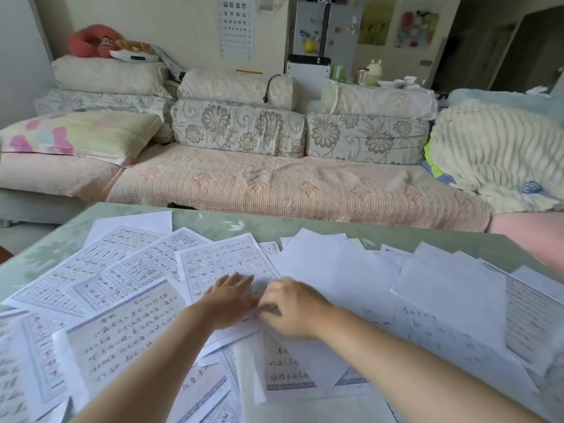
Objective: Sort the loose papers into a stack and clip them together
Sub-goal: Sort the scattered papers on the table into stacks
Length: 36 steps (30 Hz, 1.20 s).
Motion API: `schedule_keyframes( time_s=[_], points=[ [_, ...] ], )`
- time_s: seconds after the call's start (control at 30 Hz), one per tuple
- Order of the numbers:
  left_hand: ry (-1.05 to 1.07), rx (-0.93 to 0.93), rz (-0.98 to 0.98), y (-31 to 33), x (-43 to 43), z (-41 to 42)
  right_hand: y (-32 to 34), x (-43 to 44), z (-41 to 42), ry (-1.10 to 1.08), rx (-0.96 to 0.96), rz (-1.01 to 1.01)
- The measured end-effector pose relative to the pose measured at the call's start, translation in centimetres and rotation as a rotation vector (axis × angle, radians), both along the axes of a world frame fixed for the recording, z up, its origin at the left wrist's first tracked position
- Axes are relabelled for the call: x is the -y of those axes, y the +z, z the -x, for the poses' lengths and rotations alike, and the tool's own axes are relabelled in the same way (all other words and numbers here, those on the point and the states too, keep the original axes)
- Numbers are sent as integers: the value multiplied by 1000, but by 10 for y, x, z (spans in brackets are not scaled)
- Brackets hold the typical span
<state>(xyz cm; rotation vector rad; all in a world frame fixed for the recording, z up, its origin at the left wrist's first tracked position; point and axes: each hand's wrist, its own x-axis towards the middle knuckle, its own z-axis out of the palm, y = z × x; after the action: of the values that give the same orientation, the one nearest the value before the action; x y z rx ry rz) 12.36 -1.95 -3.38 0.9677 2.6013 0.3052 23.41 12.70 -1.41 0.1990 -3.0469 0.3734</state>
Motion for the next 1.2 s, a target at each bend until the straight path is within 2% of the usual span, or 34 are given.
schedule_keyframes(
  time_s=[0.1,0.2,0.27,0.37,0.47,0.63,0.8,0.9,1.03,1.13,1.2],
  points=[
    [-88,-47,62,-5,1,-8,-1,-50,-2,-177,-2,-77],
    [-174,4,20,1,6,-5,-4,-92,-5,-427,76,-129],
    [-207,-17,47,7,5,-3,-11,-112,-6,-515,146,-148],
    [-195,-89,-24,12,-14,-6,-24,-127,-5,-538,230,-148],
    [-178,-190,-81,11,-51,-9,-35,-131,-2,-540,217,-137],
    [-93,-187,13,-8,-88,-12,-40,-136,-7,-538,53,-240],
    [-53,-254,-7,-11,-80,-12,-44,-138,-9,-561,-100,-269],
    [-59,-261,-68,-9,-79,-12,-34,-135,-8,-655,-162,-246],
    [-189,-525,-319,7,-94,-16,-10,-117,-7,-717,-206,-153],
    [-327,-694,-383,18,-102,-18,4,-87,-10,-644,-170,-176],
    [-352,-735,-416,19,-96,-16,13,-64,-13,-582,-67,-149]
  ],
)
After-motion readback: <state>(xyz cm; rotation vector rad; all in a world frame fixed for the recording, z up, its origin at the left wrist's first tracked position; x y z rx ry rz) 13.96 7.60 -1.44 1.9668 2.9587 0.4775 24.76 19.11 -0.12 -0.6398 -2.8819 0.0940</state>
